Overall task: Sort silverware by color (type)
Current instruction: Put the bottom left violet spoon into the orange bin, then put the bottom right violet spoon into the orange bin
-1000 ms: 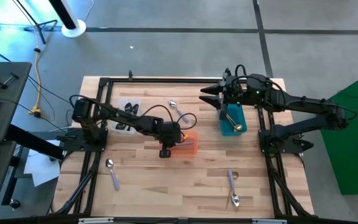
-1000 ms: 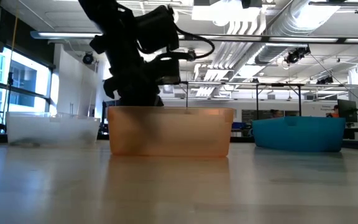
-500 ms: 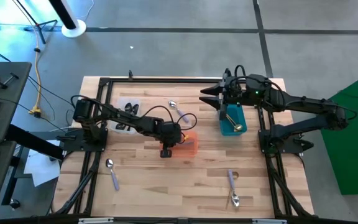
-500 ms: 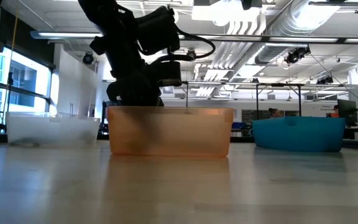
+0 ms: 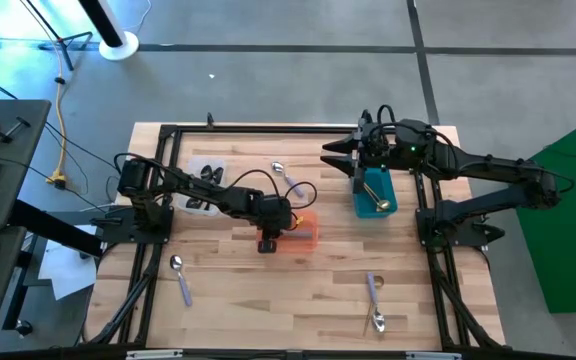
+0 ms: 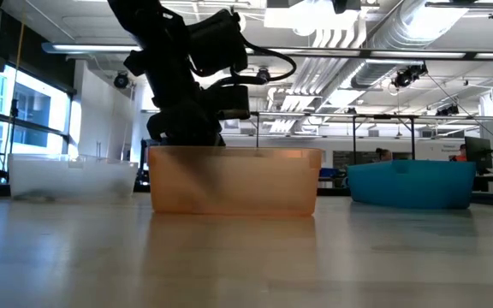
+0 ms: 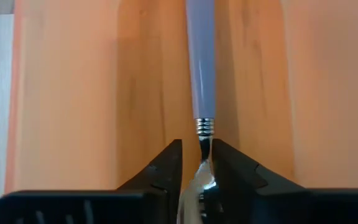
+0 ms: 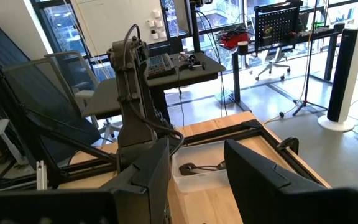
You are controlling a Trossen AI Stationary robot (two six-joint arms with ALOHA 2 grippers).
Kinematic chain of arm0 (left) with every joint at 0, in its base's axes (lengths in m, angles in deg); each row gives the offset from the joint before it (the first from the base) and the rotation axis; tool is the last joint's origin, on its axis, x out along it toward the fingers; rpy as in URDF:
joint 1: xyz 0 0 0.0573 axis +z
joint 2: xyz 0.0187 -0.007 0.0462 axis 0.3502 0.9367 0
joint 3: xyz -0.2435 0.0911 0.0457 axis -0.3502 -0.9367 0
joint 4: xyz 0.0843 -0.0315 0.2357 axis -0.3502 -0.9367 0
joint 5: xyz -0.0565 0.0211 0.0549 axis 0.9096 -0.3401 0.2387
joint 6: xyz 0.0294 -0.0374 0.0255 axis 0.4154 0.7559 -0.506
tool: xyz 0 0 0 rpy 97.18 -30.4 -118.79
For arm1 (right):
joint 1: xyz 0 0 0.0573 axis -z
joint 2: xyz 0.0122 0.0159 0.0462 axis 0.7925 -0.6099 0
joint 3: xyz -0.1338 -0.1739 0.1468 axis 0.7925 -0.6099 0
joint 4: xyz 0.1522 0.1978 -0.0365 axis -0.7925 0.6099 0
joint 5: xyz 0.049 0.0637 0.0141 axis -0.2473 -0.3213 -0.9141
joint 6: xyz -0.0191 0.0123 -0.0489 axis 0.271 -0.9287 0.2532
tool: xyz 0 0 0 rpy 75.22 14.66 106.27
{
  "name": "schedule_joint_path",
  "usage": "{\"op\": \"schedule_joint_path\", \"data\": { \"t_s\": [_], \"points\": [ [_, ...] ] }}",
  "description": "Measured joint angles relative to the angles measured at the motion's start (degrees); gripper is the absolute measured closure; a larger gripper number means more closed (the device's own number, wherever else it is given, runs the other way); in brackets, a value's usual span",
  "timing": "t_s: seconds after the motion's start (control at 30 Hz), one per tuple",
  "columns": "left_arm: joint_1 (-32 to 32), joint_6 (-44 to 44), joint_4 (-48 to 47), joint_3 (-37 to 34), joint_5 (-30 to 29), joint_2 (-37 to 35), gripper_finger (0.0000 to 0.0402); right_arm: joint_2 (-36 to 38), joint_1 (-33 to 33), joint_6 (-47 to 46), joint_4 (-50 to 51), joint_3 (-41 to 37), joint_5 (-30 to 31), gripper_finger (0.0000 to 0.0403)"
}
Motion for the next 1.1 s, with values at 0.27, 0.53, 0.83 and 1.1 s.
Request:
{"op": "schedule_joint_path", "data": {
  "t_s": [0.27, 0.53, 0.83, 1.1],
  "points": [
    [0.00, 0.92, 0.04, 0.00, 0.04, 0.00, 0.0279, -0.01, 0.00, -0.05, -0.01, 0.00, 0.00, 0.0263],
    [0.02, 0.92, 0.07, 0.00, 0.69, 0.00, 0.0270, -0.02, 0.01, -0.07, 0.00, 0.00, -0.02, 0.0263],
    [1.24, 0.78, -0.74, -0.04, 2.01, -5.90, 0.0270, -0.02, 0.00, -0.09, 0.73, 0.00, -0.02, 0.0263],
    [4.66, 0.94, -1.96, -0.04, 1.94, -19.84, 0.0270, -0.02, -0.01, -0.09, 0.87, 0.00, -0.02, 0.0263]
  ]
}}
